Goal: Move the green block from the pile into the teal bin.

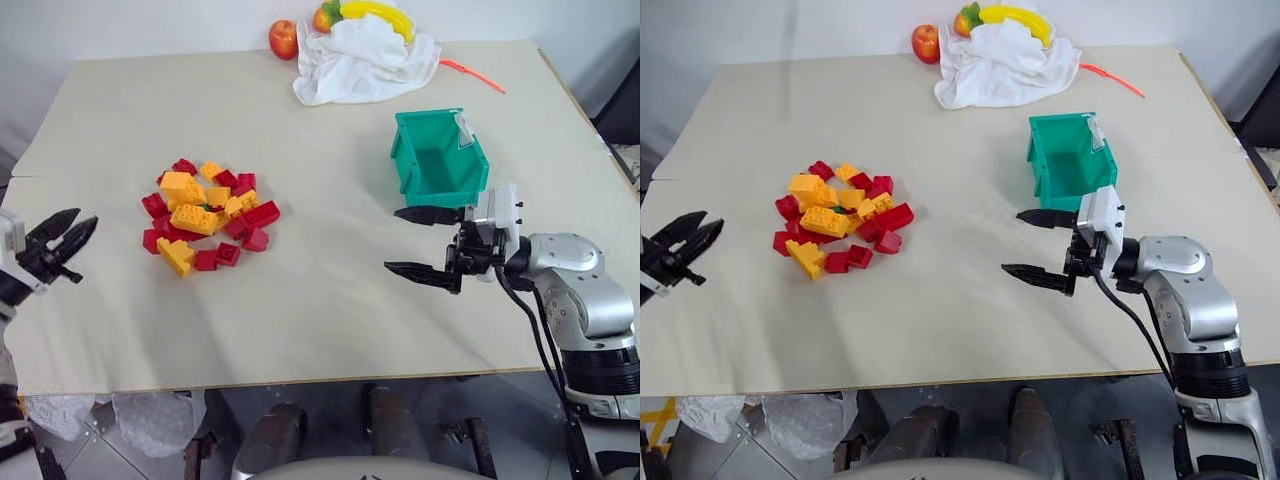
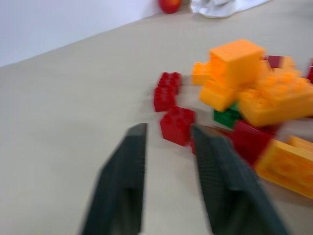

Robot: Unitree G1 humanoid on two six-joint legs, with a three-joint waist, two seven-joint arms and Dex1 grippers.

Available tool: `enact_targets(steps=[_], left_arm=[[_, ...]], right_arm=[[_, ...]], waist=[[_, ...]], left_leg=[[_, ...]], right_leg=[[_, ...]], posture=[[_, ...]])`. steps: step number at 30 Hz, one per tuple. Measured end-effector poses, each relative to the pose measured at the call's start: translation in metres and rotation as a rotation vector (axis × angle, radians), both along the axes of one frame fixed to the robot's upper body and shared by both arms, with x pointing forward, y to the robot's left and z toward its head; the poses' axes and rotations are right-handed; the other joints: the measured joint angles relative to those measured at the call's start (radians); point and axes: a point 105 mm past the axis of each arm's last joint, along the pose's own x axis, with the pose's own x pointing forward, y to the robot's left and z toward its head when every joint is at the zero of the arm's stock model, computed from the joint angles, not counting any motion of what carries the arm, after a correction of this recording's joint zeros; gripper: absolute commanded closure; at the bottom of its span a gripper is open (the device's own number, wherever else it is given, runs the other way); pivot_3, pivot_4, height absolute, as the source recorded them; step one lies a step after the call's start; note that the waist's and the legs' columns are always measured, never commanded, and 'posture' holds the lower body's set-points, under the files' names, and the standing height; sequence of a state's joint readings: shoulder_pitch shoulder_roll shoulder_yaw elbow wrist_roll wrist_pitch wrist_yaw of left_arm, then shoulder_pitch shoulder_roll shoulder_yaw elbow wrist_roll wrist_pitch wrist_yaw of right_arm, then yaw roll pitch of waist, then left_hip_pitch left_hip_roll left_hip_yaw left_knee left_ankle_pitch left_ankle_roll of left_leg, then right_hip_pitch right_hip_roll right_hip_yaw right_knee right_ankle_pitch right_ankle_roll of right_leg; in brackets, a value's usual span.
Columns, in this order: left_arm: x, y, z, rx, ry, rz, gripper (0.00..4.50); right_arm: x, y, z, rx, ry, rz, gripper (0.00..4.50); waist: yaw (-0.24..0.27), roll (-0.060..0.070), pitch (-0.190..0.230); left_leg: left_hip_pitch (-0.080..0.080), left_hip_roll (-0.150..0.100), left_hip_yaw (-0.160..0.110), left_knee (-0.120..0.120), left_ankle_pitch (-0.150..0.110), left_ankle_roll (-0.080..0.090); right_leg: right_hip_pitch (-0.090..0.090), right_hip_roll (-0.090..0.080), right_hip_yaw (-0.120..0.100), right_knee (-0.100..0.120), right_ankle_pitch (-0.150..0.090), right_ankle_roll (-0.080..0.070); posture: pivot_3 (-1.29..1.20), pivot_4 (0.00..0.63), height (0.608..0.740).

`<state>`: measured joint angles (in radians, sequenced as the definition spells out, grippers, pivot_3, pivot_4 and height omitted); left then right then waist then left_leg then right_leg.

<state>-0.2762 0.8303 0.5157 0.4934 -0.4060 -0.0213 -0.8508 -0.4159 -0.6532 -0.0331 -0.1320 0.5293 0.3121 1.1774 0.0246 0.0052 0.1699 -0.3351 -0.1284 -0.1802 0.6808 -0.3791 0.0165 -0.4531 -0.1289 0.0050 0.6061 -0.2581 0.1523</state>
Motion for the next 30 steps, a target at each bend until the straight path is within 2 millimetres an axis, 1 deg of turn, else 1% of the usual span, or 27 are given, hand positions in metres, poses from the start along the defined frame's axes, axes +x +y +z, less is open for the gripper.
enact_targets(steps=[1,2,6,10,12,13,17,20,24,27,30], left_arm=[[0.008,-0.002,-0.002,-0.014,0.017,-0.007,4.41],[0.016,-0.006,-0.003,-0.026,0.037,-0.017,4.49],[0.047,-0.012,-0.009,-0.060,0.131,0.000,4.49],[0.068,-0.025,-0.006,-0.064,0.164,-0.026,4.49],[0.075,-0.031,-0.007,-0.063,0.168,-0.043,4.49],[0.078,-0.036,-0.007,-0.062,0.171,-0.056,4.49],[0.096,-0.072,-0.004,-0.049,0.169,-0.179,4.49],[0.098,-0.098,-0.008,-0.043,0.188,-0.304,4.49],[0.093,-0.109,-0.012,-0.033,0.220,-0.398,4.49],[0.088,-0.119,-0.009,-0.005,0.225,-0.472,4.49],[0.079,-0.132,-0.009,0.005,0.230,-0.572,4.49]], right_arm=[[0.001,0.003,0.002,-0.006,-0.009,0.008,0.00],[0.003,0.008,0.006,-0.014,-0.022,0.021,0.00],[0.007,0.017,0.009,-0.031,-0.034,0.037,0.00],[0.008,0.023,0.012,-0.035,-0.022,0.062,0.00],[0.008,0.025,0.015,-0.029,-0.023,0.072,0.00],[0.007,0.025,0.015,-0.026,-0.024,0.079,0.00],[0.013,0.026,0.015,0.000,0.000,0.089,0.00],[0.017,0.028,0.018,0.023,0.003,0.092,0.00],[0.017,0.028,0.020,0.026,-0.004,0.090,0.00],[0.018,0.027,0.021,0.028,-0.006,0.086,0.00],[0.018,0.027,0.021,0.029,-0.004,0.085,0.00]], waist=[[0.000,0.000,0.000],[-0.001,0.000,0.000],[-0.003,-0.001,0.000],[-0.013,-0.002,-0.001],[-0.022,-0.002,-0.001],[-0.028,-0.002,-0.001],[-0.031,-0.002,-0.001],[-0.036,-0.002,-0.001],[-0.048,-0.002,-0.001],[-0.052,-0.002,-0.001],[-0.054,-0.002,-0.001]], left_leg=[[0.000,0.000,0.000,0.000,0.000,0.000],[-0.001,0.000,0.000,0.001,0.000,0.000],[-0.001,0.000,0.000,0.001,0.000,0.000],[-0.006,-0.001,0.003,0.002,0.000,0.000],[-0.006,-0.001,0.003,0.002,0.000,0.000],[-0.006,-0.001,0.003,0.002,0.000,0.000],[-0.007,-0.001,0.004,0.003,0.000,0.000],[-0.007,-0.001,0.004,0.003,0.000,0.000],[-0.008,-0.001,0.004,0.004,0.000,0.000],[-0.008,-0.001,0.004,0.004,0.000,0.000],[-0.008,0.000,0.004,0.004,0.000,0.000]], right_leg=[[0.000,0.000,0.000,0.000,0.000,0.000],[0.000,0.000,0.000,0.001,0.000,0.000],[-0.002,0.001,0.000,0.002,0.000,0.000],[-0.009,-0.001,0.000,0.005,0.000,0.000],[-0.009,-0.001,-0.002,0.005,0.000,0.000],[-0.010,-0.001,-0.002,0.005,0.000,0.000],[-0.010,-0.001,-0.002,0.005,0.001,0.001],[-0.011,-0.001,-0.001,0.006,0.001,0.001],[-0.011,-0.001,-0.001,0.006,0.001,0.001],[-0.011,-0.001,-0.001,0.007,0.001,0.001],[-0.012,-0.001,0.000,0.007,0.001,0.001]], posture=[[0.00,0.150,0.740],[0.00,0.150,0.740],[0.00,0.150,0.740],[0.00,0.150,0.740],[0.00,0.150,0.740],[0.00,0.150,0.740],[0.00,0.150,0.740],[0.00,0.150,0.740],[0.00,0.150,0.740],[0.00,0.150,0.740],[0.00,0.150,0.740]])
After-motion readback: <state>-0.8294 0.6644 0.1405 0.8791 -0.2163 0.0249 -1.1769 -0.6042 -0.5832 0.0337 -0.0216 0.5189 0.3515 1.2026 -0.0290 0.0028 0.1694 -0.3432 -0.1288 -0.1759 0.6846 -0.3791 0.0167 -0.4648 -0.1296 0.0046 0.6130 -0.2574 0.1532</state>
